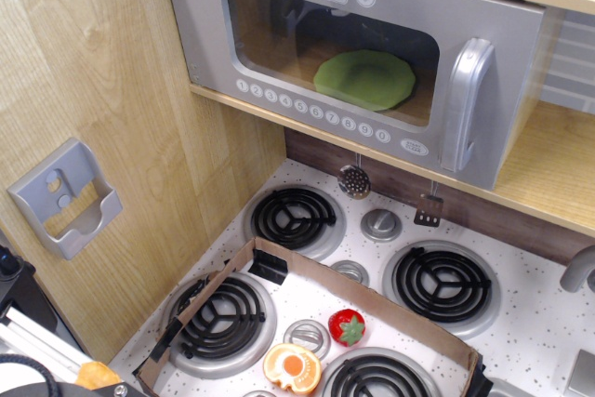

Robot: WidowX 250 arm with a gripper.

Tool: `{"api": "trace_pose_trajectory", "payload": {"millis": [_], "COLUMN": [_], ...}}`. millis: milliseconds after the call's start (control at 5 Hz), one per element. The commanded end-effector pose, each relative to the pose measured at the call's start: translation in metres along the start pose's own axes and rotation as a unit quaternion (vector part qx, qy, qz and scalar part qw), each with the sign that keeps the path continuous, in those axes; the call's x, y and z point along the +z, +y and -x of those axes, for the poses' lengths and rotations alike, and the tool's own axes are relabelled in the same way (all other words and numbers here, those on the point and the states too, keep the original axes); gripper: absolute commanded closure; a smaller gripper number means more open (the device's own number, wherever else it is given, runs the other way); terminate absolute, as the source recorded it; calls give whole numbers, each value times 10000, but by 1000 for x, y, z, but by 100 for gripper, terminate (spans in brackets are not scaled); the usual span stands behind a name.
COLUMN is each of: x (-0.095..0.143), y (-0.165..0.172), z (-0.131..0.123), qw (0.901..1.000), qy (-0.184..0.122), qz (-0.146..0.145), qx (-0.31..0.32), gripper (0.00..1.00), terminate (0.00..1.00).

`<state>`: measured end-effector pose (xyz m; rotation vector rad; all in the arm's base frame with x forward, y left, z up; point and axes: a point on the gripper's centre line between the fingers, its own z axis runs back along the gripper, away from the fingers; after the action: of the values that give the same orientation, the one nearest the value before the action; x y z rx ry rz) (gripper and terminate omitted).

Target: Open microwave

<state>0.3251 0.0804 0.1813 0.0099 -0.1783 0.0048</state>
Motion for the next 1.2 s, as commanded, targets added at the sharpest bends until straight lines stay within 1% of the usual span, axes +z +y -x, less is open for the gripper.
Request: {"api": "trace_pose_trajectory", "payload": {"millis": [0,200,400,600,800,1000], "x": [0,1,-3,-6,-11,-18], "y": [0,-18,-46,-69,-91,-110], "z": [0,16,40,61,74,69], "qw": [10000,9999,9988,9979,9970,9972], "qy": [0,-154,-439,-517,-616,-603], "qz": [0,-23,41,-59,-87,-92], "qx": [0,13,203,398,465,442], "gripper": [0,0,0,0,0,0], "terminate": [0,0,0,0,0,0]}}
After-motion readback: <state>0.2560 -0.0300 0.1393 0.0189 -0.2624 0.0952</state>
